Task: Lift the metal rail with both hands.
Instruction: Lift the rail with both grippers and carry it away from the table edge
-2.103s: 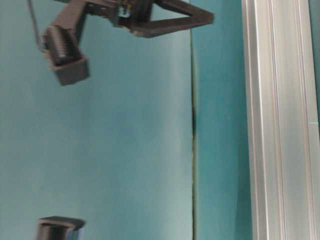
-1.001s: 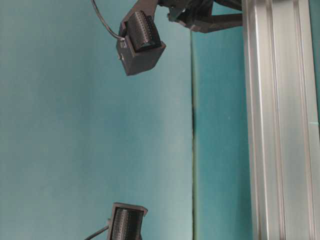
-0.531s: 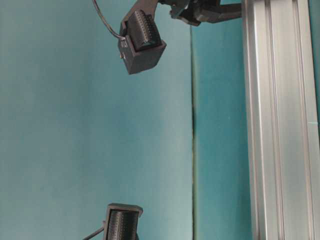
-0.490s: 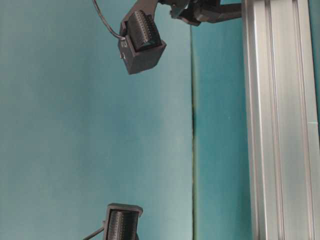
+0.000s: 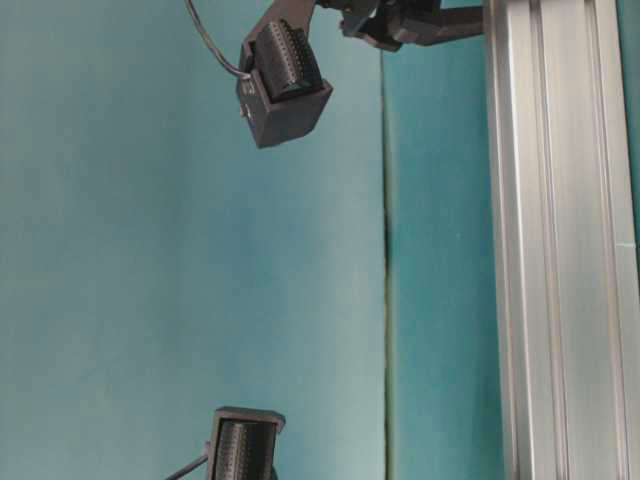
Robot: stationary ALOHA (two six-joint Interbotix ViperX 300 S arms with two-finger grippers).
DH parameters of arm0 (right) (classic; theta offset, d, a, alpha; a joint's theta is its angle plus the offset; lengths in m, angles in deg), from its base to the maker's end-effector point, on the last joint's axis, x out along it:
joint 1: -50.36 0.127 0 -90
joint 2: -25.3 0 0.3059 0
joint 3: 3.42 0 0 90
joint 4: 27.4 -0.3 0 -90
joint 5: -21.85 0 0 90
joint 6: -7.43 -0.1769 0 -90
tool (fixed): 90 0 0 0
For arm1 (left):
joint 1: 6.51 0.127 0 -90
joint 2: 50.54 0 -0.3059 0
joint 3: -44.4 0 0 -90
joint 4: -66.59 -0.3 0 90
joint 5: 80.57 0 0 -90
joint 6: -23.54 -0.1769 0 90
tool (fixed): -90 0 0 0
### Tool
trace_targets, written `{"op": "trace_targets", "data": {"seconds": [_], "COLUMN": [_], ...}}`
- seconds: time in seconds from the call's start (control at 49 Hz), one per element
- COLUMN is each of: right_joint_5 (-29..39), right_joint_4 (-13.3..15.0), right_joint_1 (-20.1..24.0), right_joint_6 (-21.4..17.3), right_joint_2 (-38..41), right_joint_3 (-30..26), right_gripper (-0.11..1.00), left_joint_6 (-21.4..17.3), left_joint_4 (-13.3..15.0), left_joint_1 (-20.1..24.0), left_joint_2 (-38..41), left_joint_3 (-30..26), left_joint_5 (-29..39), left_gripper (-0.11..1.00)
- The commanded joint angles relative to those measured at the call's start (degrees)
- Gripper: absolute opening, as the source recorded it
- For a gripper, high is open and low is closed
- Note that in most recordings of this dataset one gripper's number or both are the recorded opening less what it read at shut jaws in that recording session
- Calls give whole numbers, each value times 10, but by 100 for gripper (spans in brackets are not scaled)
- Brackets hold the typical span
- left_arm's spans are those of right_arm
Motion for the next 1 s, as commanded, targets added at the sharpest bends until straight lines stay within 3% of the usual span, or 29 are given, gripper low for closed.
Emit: {"op": "trace_targets", "data": {"seconds": [0.0, 0.184, 0.408, 0.735, 0.98], "right_joint_5": [-2, 7, 74, 260, 362], "right_joint_4": [-1, -1, -1, -1, -1], "right_joint_1": [0, -4, -20, -35, -35], "right_joint_6": [1, -4, -4, -5, -40], "right_joint_2": [3, -7, -69, -145, -150], "right_joint_3": [-2, -4, -27, -132, -224], "right_gripper": [39, 39, 39, 39, 39], "left_joint_6": [7, -1, -2, -2, -3], "left_joint_4": [3, 3, 3, 3, 3], "left_joint_1": [-2, 0, 5, 11, 20], "left_joint_2": [-4, -24, -92, -218, -265], "left_joint_3": [-7, -11, -33, -85, -163], "left_joint_5": [-7, 17, 109, 250, 347], "left_gripper": [32, 32, 32, 32, 32]}}
